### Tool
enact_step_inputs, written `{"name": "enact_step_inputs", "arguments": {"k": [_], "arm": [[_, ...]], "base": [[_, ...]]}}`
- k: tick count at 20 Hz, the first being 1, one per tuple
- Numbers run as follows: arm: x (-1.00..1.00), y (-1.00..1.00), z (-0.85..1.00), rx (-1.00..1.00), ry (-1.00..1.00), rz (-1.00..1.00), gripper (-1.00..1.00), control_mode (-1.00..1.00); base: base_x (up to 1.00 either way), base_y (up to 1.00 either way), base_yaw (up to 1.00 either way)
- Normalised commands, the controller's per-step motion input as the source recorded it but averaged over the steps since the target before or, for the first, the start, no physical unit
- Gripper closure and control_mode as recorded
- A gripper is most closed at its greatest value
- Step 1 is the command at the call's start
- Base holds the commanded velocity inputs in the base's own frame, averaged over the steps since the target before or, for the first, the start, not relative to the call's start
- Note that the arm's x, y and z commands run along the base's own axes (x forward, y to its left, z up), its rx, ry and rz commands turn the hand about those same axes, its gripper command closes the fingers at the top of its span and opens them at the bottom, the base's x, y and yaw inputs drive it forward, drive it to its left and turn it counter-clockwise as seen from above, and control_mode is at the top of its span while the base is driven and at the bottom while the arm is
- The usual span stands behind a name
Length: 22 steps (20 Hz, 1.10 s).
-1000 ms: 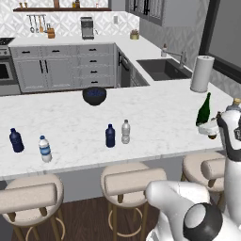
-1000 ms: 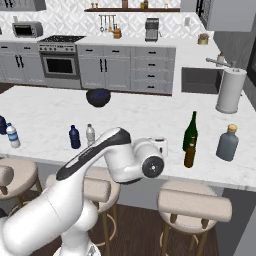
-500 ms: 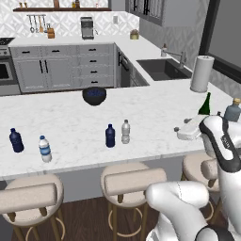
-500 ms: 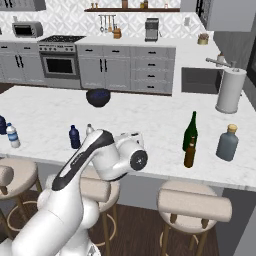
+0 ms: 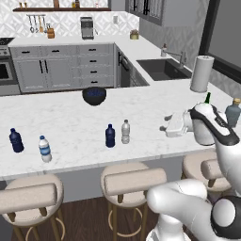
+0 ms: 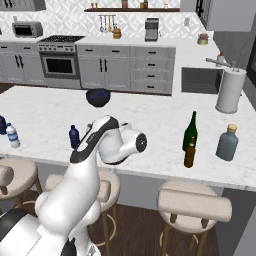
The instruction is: Move the plastic bottles in the middle to the plastics group, and the glass bottles in the middle to the glass group.
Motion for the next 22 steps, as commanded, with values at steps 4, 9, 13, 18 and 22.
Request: {"name": "enact_step_inputs", "arguments": {"k": [4,9,13,18,22], "arm": [[0.36,0.54,-0.18,0.00,0.01,0.01,-1.00,-1.00],[0.16,0.46,-0.38,0.00,0.00,0.01,-1.00,-1.00],[0.17,0.32,-0.29,0.00,0.00,0.05,-1.00,-1.00],[0.27,0.22,-0.14,0.00,0.01,0.06,-1.00,-1.00],[0.24,0.14,-0.10,0.00,0.02,0.06,-1.00,-1.00]], "base": [[0.00,0.00,0.00],[0.00,0.00,0.00],[0.00,0.00,0.00],[0.00,0.00,0.00],[0.00,0.00,0.00]]}}
